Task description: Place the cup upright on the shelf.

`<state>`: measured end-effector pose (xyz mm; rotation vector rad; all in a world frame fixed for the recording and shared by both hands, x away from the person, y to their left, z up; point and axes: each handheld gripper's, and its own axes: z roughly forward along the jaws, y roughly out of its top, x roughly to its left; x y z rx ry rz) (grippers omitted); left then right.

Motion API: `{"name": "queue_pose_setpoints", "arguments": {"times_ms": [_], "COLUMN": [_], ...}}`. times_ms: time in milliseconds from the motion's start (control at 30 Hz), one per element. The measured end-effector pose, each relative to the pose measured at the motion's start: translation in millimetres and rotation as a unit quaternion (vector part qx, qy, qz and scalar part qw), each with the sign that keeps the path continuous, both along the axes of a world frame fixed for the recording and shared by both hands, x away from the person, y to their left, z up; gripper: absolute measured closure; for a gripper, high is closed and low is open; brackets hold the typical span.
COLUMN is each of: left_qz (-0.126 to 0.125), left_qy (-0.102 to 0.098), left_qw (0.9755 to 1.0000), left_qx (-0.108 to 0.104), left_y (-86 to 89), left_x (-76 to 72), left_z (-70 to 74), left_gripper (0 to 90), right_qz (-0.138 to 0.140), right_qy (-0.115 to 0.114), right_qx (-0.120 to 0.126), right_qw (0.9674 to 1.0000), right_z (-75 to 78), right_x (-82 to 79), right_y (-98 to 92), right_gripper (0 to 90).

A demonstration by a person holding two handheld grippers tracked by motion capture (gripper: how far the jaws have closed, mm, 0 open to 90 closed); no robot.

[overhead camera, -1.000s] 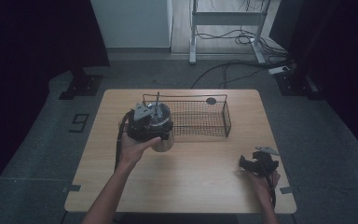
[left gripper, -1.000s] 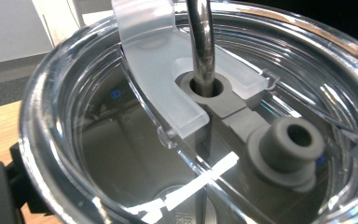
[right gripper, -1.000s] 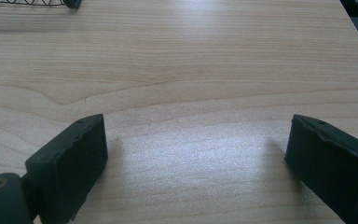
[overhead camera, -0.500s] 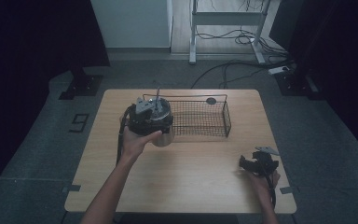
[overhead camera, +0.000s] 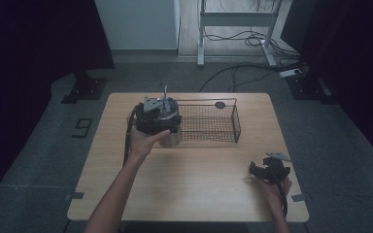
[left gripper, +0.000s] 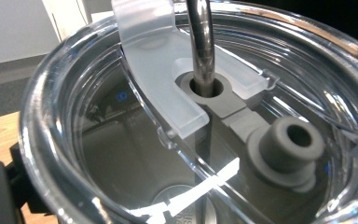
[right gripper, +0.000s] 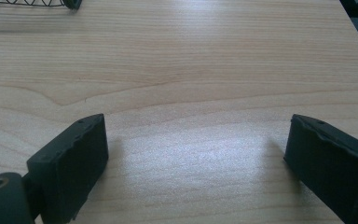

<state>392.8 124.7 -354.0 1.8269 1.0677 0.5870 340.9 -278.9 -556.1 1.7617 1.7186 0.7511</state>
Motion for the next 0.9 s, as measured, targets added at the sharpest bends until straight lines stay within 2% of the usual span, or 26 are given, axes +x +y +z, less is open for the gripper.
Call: {"name": "queue_pose_setpoints", "arguments": {"times_ms": [300,500,900], "left_qz": [0.008,0.01,0.019], "left_qy": [0.003,0.001,0.007], "left_qw": [1.0,0.9999,0.9998], "left_qx": [-0.002,0.007,-0.003], "left_y": [0.1,-3.1,-3.6], "left_x": [9.9,14.9,23.5], "left_z": [3.1,5.3,9.2], "left_gripper": [3.8,3.8,3.8], "right_qz": [0.0,0.0,0.0], "right_qy": [0.0,0.0,0.0], "right_qx": [0.0,0.0,0.0], "right_qw": [1.0,1.0,1.0], "right_z": [0.0,0.0,0.0], "right_x": [0.0,-0.1,-0.1], "right_y": [0.0,0.0,0.0], "right_gripper": [5.8,5.9,6.0]}}
